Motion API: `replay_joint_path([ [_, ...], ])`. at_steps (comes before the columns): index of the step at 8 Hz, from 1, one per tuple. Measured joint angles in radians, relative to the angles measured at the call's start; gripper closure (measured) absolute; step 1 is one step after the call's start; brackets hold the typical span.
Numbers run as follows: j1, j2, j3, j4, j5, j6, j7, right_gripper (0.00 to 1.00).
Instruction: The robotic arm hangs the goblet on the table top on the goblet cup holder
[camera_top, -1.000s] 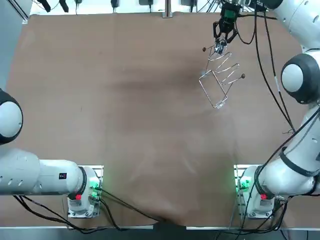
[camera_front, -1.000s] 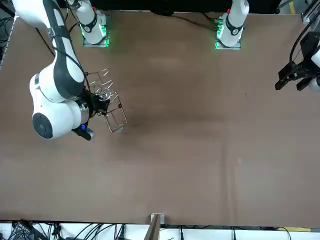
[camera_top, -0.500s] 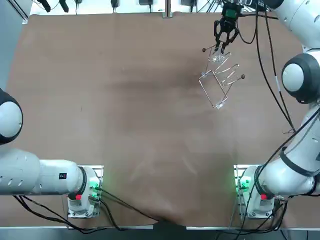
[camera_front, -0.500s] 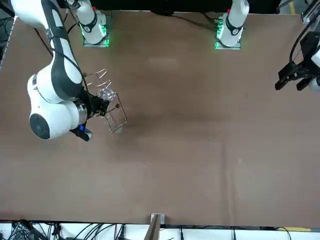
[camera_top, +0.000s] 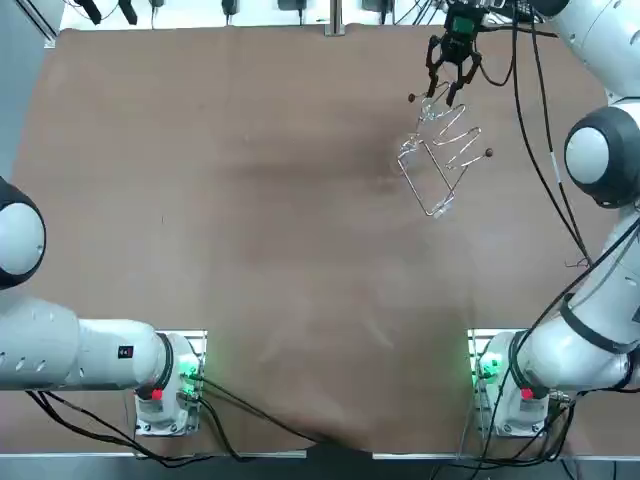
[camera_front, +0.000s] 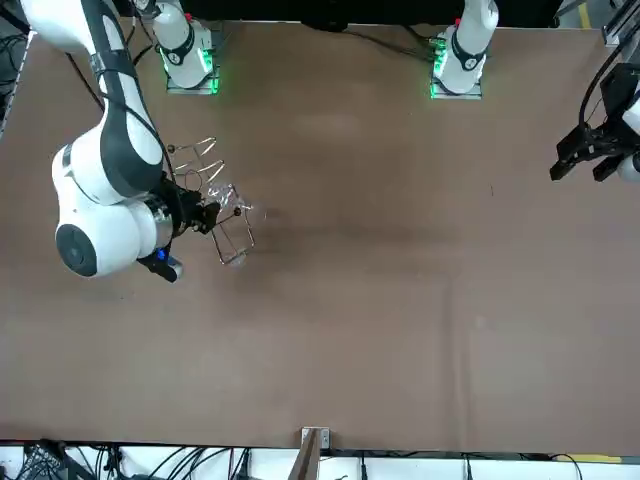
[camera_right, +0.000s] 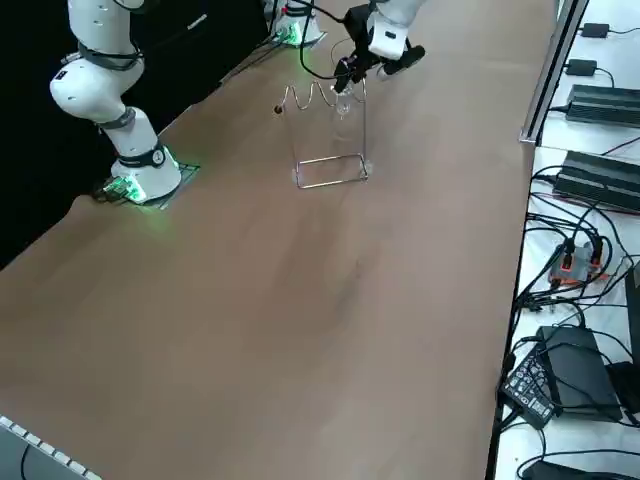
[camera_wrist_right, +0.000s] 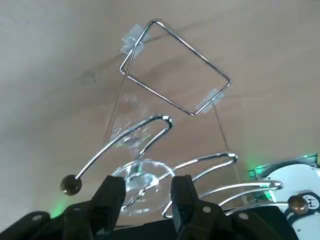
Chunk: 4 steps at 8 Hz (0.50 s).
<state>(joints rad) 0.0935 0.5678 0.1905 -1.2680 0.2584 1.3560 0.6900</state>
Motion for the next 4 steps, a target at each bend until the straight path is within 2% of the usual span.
replay_joint_path([
  [3, -0.005, -0.006, -0.005, 0.001, -0.001, 0.0, -0.007, 0.4],
  [4, -0.011, -0.014, -0.008, 0.007, -0.011, 0.003, -0.023, 0.26],
])
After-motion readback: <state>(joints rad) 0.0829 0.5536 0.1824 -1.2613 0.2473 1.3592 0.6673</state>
